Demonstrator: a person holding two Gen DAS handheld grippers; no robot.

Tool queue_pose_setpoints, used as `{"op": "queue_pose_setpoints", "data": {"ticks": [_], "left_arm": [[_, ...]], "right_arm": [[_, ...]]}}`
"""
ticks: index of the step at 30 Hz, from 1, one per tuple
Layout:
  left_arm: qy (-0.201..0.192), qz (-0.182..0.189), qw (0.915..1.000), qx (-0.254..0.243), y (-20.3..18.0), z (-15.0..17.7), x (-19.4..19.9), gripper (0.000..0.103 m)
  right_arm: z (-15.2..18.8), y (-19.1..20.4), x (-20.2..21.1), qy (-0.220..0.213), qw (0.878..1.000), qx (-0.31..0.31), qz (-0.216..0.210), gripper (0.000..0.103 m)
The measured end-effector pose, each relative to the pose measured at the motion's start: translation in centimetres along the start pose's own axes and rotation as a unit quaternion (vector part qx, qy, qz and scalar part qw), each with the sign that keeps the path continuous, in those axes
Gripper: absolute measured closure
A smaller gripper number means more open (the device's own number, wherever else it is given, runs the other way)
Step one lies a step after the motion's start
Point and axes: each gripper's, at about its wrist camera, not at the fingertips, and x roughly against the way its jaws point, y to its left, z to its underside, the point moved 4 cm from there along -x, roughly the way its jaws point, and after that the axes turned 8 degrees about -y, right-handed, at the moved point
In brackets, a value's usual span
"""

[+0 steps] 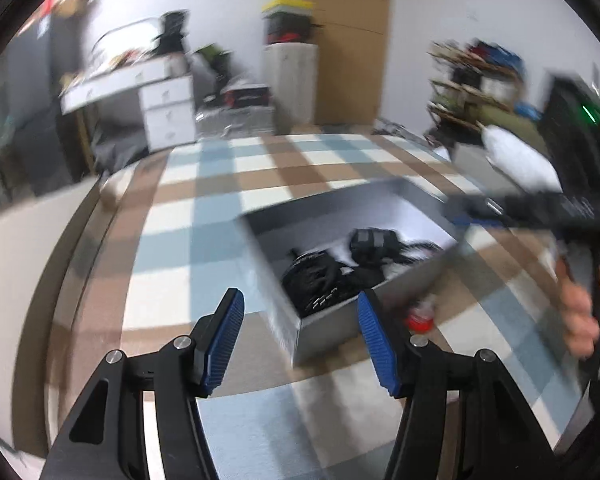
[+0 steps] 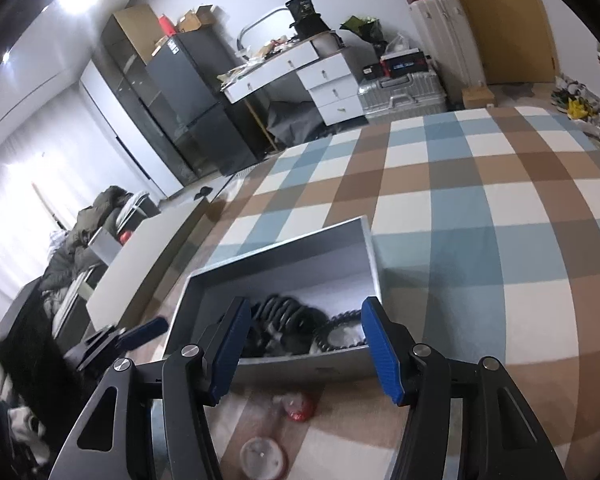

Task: Organize jewelry
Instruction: 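Open both tools to release the bracelet and claw clip into the box, then withdraw both tools and move the left tool toward the white pin badge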

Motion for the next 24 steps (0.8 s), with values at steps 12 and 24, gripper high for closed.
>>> {"op": "queue_pose_setpoints", "data": {"ticks": [12, 24], "left_arm": [[-0.022, 0.039, 0.9989, 0.013, -1.7, -0.4, 1.7, 0.049], [0.019, 0.077, 0.9968, -0.007, -4.8, 1.8, 2.2, 0.020]], "right_arm": [[1.7, 1.9, 2.6, 0.004, 0.999, 0.031, -0.005, 0.044], [4.6, 2.0, 3.8, 0.025, 0.997, 0.064, 0.027, 0.041]]}}
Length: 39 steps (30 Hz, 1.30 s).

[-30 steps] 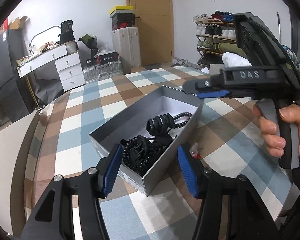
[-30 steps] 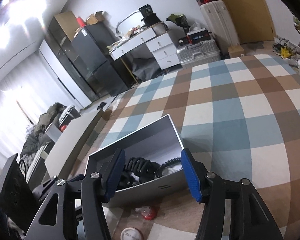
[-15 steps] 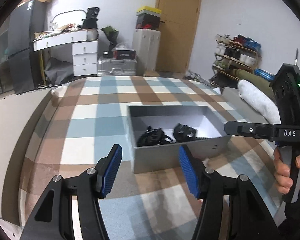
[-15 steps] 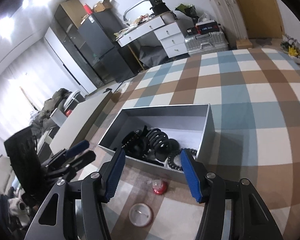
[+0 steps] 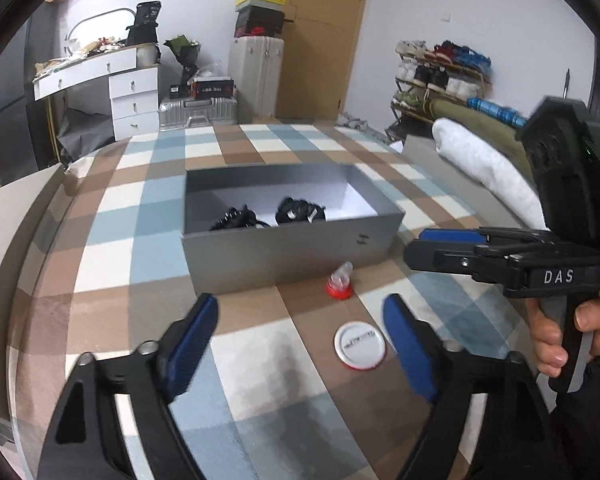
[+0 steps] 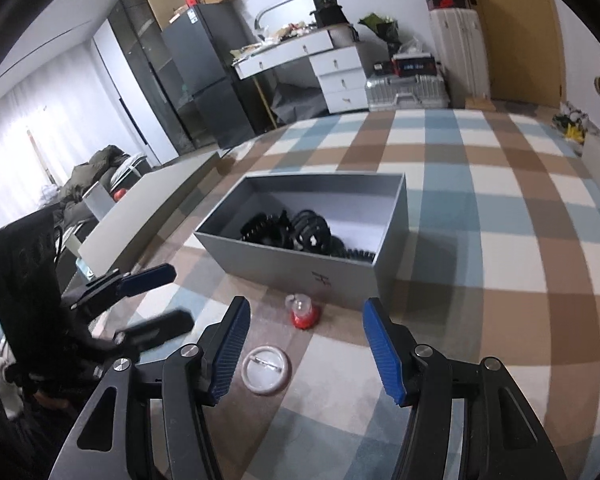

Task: Organize jewelry
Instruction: 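Withdraw both tools and move the left tool toward the white pin badge, then close the left tool on the white badge while the right tool grasps the red-based clear piece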

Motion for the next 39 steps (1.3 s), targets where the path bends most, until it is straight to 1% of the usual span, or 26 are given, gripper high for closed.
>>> {"op": "queue_pose_setpoints", "data": {"ticks": [2, 4, 5, 6, 9, 15, 17, 22, 24, 25, 26, 28, 30, 33, 35, 36, 37, 39], "left_arm": [[0.010, -0.002, 0.9999, -0.002, -0.2, 0.2, -0.4, 0.019], [0.023, 0.003, 0.9997, 0.003, -0.4, 0.6, -0.8, 0.019], [0.031, 0.007, 0.9995, 0.004, -0.5, 0.9, -1.0, 0.019], [0.040, 0.011, 0.9991, 0.003, -0.7, 1.1, -1.3, 0.019], [0.057, 0.014, 0.9982, -0.012, -1.3, 1.8, -1.9, 0.019], [0.090, 0.019, 0.9943, -0.054, -3.1, 2.9, -2.7, 0.019], [0.095, 0.017, 0.9934, -0.061, -3.4, 3.1, -3.0, 0.019], [0.105, 0.033, 0.9911, -0.075, -3.9, 3.4, -3.0, 0.020], [0.107, 0.032, 0.9902, -0.084, -4.3, 3.5, -3.0, 0.020], [0.109, 0.031, 0.9895, -0.089, -4.5, 3.6, -3.1, 0.023], [0.112, 0.030, 0.9887, -0.095, -4.6, 3.7, -3.2, 0.028], [0.114, 0.022, 0.9877, -0.105, -4.8, 3.7, -3.3, 0.030], [0.112, 0.022, 0.9878, -0.106, -4.8, 3.6, -3.4, 0.033], [0.107, 0.028, 0.9878, -0.109, -5.0, 3.6, -3.2, 0.046], [0.103, 0.038, 0.9871, -0.117, -5.4, 3.7, -3.0, 0.062], [0.101, 0.041, 0.9869, -0.119, -5.5, 3.7, -3.0, 0.067], [0.100, 0.042, 0.9867, -0.121, -5.6, 3.7, -2.9, 0.069], [0.099, 0.043, 0.9869, -0.120, -5.6, 3.7, -2.8, 0.069]], "right_arm": [[0.4, -0.3, -0.6, 0.008, 1.000, -0.005, 0.003, 0.025], [1.0, -0.3, -1.1, 0.019, 1.000, 0.004, 0.018, 0.021], [1.1, -0.4, -1.3, 0.023, 1.000, 0.006, 0.021, 0.017], [1.3, -0.5, -1.4, 0.027, 0.999, 0.006, 0.023, 0.015], [1.4, -0.8, -1.6, 0.034, 0.999, 0.002, 0.025, 0.014], [1.4, -1.4, -1.2, 0.032, 0.999, -0.008, 0.025, 0.013], [1.4, -1.5, -1.2, 0.035, 0.999, -0.008, 0.027, 0.013], [1.4, -1.7, -1.3, 0.036, 0.999, -0.012, 0.023, 0.013], [1.4, -1.7, -1.4, 0.038, 0.999, -0.010, 0.026, 0.013], [1.5, -1.7, -1.4, 0.040, 0.999, -0.011, 0.027, 0.013], [1.5, -1.7, -1.4, 0.040, 0.999, -0.012, 0.026, 0.013], [1.5, -1.7, -1.5, 0.040, 0.999, -0.013, 0.024, 0.013], [1.6, -1.7, -1.5, 0.042, 0.999, -0.012, 0.026, 0.013], [1.6, -1.8, -1.6, 0.042, 0.999, -0.014, 0.027, 0.013], [1.5, -2.0, -1.5, 0.041, 0.999, -0.019, 0.025, 0.013], [1.5, -2.0, -1.6, 0.042, 0.999, -0.021, 0.024, 0.013], [1.6, -2.1, -1.5, 0.043, 0.999, -0.023, 0.026, 0.013], [1.5, -2.2, -1.5, 0.042, 0.998, -0.023, 0.027, 0.013]]}}
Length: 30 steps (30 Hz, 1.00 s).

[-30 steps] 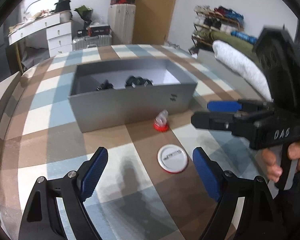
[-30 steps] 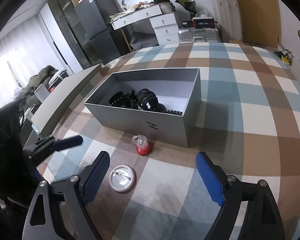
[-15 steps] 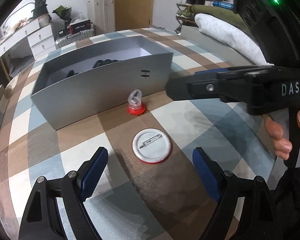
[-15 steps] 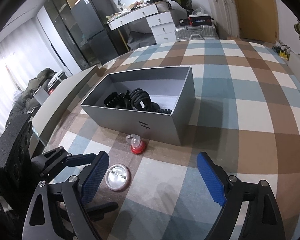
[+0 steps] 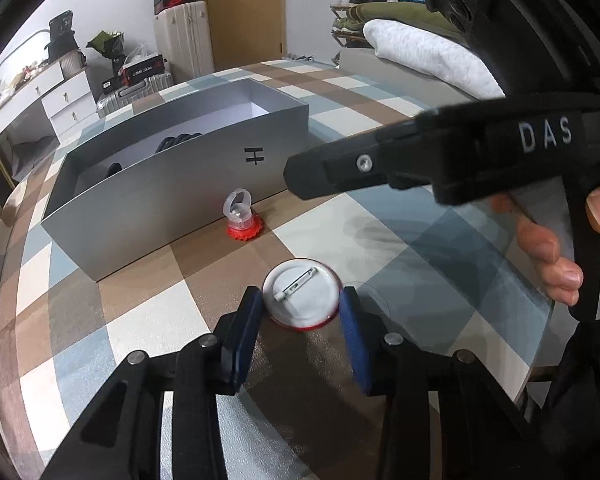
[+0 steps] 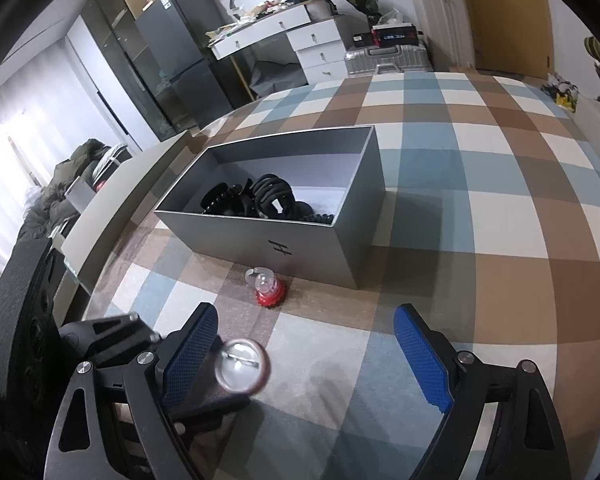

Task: Organize jewelry
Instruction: 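Close the left tool on the white badge while the right tool grasps the red-based clear piece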

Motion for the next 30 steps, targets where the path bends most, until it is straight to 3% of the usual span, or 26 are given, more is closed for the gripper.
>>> {"op": "queue_pose_setpoints", "data": {"ticks": [10, 16, 24, 30], "left_arm": [[-0.037, -0.028, 0.9977, 0.050, 3.6, -0.6, 1.9, 0.070], [-0.066, -0.060, 0.9925, 0.084, 5.7, -1.0, 2.6, 0.070], [-0.058, -0.061, 0.9925, 0.089, 6.4, -0.6, 2.0, 0.071], [-0.060, -0.063, 0.9920, 0.092, 6.8, -0.4, 2.4, 0.071]], "right_arm": [[0.3, 0.2, -0.4, 0.005, 1.000, 0.004, -0.001, 0.013], [1.0, 1.9, -1.8, 0.018, 0.999, 0.044, 0.010, 0.013], [1.5, 4.2, -3.7, 0.027, 0.996, 0.082, 0.010, 0.030], [1.0, 4.8, -4.9, 0.025, 0.995, 0.093, 0.032, 0.044]]}}
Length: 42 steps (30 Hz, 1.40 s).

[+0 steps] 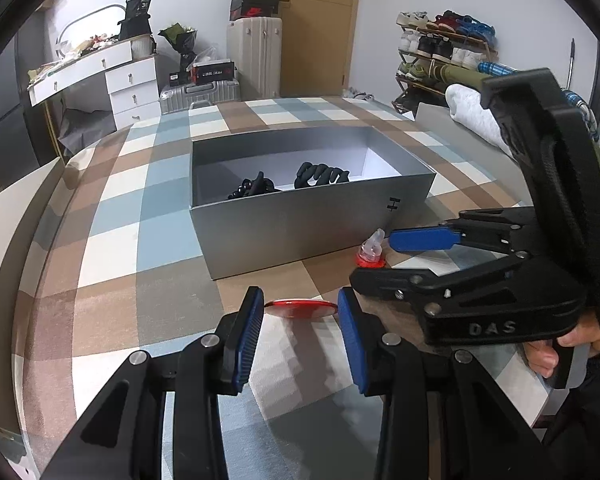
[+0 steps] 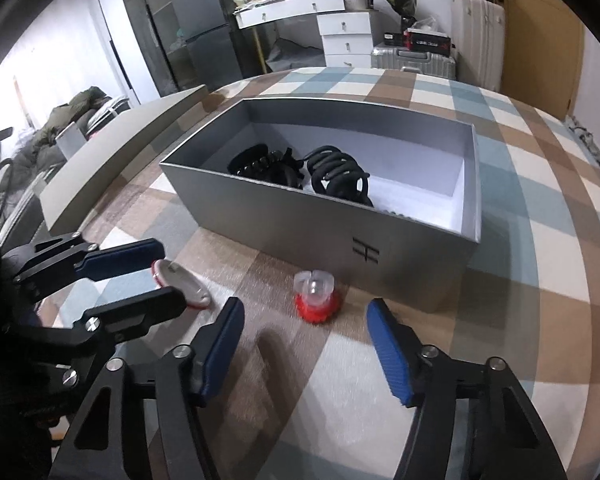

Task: Organize jewelry
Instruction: 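Close the left tool on the white badge while the right tool grasps the red-based clear piece, then carry the badge and the clear piece over the grey box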

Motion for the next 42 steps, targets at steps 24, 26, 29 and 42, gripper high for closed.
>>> {"op": "queue_pose_setpoints", "data": {"ticks": [24, 26, 29, 42], "left_arm": [[-0.009, 0.011, 0.9999, 0.002, 0.4, -0.4, 0.4, 0.081], [-0.006, 0.012, 0.9999, 0.006, 0.5, -0.3, 0.3, 0.079], [0.014, 0.011, 0.9998, 0.007, 0.7, 0.2, -0.5, 0.079], [0.051, 0.002, 0.9987, 0.000, 0.0, 1.2, -1.9, 0.079]], "right_arm": [[-0.6, 0.5, 1.1, -0.021, 1.000, 0.015, -0.014, 0.085], [-0.6, 0.5, 1.1, -0.020, 1.000, 0.014, -0.016, 0.085], [-0.6, 0.5, 1.2, -0.018, 1.000, 0.014, -0.016, 0.085], [-0.8, 0.3, 1.5, -0.019, 1.000, 0.010, -0.020, 0.085]]}}
